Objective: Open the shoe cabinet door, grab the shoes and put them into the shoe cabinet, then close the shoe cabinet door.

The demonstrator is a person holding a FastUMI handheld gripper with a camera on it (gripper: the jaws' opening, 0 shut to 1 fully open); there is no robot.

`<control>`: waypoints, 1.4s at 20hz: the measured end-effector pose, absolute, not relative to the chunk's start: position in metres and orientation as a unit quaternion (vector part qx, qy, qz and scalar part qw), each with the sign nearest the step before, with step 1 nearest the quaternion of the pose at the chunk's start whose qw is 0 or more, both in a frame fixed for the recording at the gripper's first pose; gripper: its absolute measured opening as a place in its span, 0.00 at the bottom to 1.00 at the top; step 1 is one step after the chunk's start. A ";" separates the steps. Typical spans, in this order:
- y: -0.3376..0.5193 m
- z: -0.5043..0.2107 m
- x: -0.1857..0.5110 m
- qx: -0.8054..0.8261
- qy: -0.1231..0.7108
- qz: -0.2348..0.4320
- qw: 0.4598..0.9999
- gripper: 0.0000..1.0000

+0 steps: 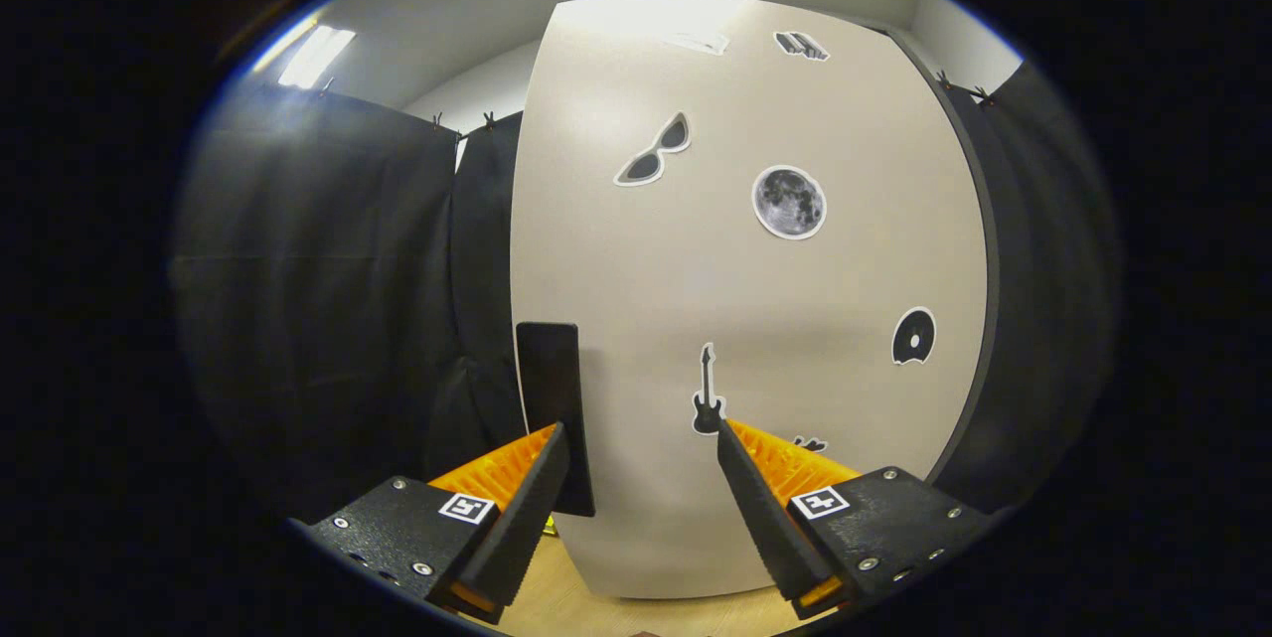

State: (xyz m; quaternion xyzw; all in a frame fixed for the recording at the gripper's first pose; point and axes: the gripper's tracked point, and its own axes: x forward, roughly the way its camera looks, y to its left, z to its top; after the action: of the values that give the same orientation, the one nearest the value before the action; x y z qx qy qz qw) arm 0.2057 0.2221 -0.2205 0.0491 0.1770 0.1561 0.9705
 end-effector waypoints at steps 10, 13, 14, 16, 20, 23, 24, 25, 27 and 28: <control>0.176 -0.139 0.172 0.028 0.118 0.111 0.986 0.94; 0.155 -0.116 0.158 0.011 0.104 0.088 0.991 0.93; 0.146 -0.109 0.153 0.007 0.100 0.078 0.992 0.94; 0.131 -0.098 0.145 0.004 0.094 0.060 0.994 0.94; 0.115 -0.071 0.139 0.010 0.072 0.034 0.997 0.94; 0.103 -0.056 0.130 0.010 0.058 0.012 0.998 0.94; 0.100 -0.054 0.127 0.009 0.058 0.006 0.998 0.94; 0.099 -0.053 0.123 0.008 0.058 0.003 0.998 0.94; 0.097 -0.047 0.119 0.007 0.054 -0.002 0.999 0.94; 0.096 -0.043 0.118 0.006 0.050 -0.005 0.999 0.94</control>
State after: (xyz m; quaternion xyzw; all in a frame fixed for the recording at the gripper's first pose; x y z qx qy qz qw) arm 0.1176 0.0956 -0.0429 0.0062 0.0499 -0.0052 0.9987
